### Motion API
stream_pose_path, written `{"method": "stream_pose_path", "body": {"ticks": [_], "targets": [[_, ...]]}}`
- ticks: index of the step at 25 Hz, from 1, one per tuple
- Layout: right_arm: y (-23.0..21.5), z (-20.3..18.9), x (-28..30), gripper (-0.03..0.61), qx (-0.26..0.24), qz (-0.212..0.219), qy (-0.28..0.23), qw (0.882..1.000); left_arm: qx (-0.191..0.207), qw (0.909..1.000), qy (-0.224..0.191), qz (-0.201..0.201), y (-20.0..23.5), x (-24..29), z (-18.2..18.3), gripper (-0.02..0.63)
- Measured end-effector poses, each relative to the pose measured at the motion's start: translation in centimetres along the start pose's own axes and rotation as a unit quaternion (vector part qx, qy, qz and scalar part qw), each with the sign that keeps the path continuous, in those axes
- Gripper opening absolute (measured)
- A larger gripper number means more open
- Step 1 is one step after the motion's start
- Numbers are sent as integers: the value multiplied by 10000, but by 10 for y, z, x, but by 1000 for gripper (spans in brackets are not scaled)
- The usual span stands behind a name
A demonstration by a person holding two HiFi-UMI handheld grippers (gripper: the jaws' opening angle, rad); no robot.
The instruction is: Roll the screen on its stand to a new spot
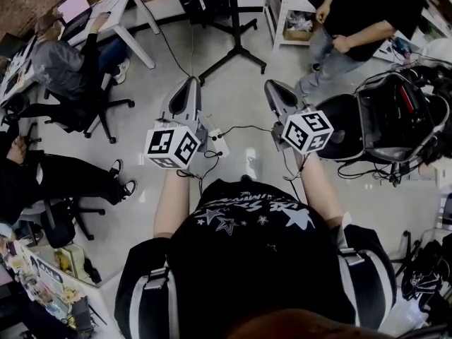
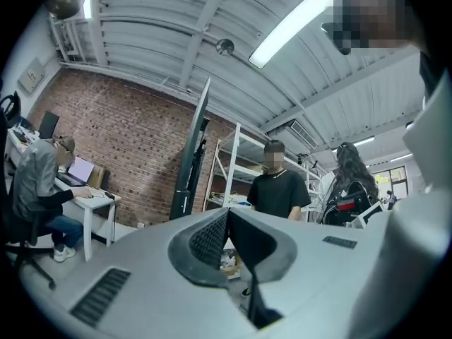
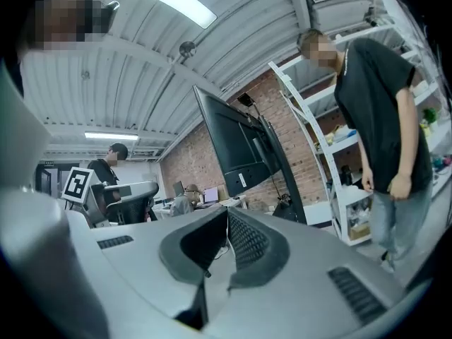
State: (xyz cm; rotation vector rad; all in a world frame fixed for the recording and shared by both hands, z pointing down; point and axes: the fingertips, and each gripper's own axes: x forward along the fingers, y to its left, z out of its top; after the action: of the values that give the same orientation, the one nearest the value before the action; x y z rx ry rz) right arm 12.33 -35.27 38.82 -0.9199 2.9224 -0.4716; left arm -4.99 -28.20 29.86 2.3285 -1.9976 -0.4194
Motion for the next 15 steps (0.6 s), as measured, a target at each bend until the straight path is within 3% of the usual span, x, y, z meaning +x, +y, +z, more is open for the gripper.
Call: {"method": "stream_pose_path", "body": {"ticks": [7,15], "targets": [[-1,-1,21,8,70,179,30,9998,37,10000,-67,54,6,15,3,11],[16,2,56,8,26,112,50,9999,-44,9999,-80,-51,49,39,13,11]]}}
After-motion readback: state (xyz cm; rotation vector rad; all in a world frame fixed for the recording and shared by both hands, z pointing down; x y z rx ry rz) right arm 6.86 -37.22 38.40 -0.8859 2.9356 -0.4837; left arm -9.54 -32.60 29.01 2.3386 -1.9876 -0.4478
